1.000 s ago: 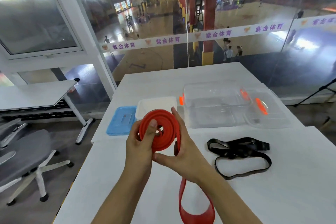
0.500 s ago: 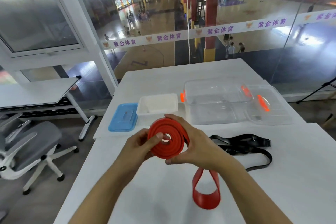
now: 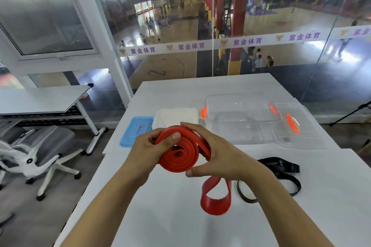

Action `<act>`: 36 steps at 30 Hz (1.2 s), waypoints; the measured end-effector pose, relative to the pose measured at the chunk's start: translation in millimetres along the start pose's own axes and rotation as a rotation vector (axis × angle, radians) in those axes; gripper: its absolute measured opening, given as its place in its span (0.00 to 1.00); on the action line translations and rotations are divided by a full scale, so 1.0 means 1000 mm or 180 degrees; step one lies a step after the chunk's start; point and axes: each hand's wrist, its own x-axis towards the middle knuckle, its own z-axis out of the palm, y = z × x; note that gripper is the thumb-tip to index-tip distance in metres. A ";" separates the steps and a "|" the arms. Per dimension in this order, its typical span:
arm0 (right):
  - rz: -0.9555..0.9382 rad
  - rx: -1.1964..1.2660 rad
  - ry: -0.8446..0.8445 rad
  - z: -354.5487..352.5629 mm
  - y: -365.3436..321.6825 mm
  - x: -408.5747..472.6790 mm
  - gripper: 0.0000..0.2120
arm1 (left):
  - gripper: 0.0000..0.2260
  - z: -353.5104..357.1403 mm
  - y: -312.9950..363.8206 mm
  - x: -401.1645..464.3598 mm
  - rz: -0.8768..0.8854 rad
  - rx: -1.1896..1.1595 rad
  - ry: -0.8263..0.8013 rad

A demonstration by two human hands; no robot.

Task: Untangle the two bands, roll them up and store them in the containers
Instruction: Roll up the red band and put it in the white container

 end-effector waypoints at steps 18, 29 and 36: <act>0.0209 0.0431 0.0813 0.031 0.012 0.011 0.49 | 0.21 0.040 -0.026 -0.004 -0.0605 -0.1441 0.0595; 0.0146 -0.0578 -0.0500 0.002 0.007 0.015 0.52 | 0.15 -0.013 -0.020 0.010 -0.0556 0.0297 -0.0819; 0.0353 -0.0134 -0.0305 0.012 0.025 0.017 0.51 | 0.18 -0.001 -0.050 0.009 -0.0606 -0.0241 0.0252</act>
